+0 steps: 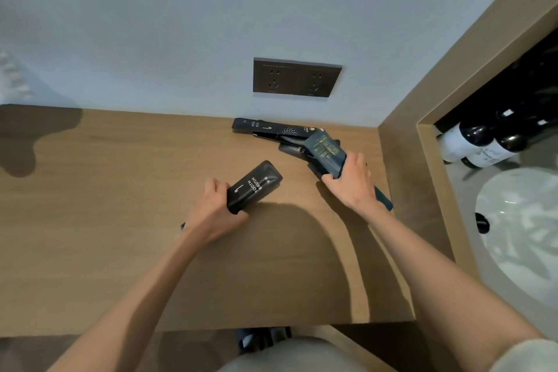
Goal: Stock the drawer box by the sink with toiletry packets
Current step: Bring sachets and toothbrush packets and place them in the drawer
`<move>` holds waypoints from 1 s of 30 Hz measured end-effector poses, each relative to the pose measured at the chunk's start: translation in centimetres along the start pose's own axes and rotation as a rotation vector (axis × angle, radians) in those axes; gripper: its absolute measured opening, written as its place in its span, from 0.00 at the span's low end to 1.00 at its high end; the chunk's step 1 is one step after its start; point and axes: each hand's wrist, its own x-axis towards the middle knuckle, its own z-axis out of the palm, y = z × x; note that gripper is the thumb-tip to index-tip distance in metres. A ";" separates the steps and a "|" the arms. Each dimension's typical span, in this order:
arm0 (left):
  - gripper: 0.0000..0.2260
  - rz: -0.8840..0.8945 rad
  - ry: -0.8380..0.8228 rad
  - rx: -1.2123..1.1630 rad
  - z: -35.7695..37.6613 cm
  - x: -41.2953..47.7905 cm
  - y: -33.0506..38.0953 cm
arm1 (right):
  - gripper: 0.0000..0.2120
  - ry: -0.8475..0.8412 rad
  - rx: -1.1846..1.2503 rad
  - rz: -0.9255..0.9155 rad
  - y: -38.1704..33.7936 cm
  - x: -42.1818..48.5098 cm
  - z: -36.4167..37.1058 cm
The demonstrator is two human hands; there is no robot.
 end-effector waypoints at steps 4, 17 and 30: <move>0.25 0.025 0.068 -0.087 -0.6 1.2 1.1 | 0.38 -0.070 0.103 0.141 1.7 1.8 0.7; 0.32 0.316 0.081 0.363 -1.3 12.4 7.3 | 0.37 -0.121 0.303 0.192 5.2 2.8 2.7; 0.29 0.431 0.029 0.545 0.0 18.1 9.5 | 0.33 -0.073 0.381 0.155 5.6 2.8 2.5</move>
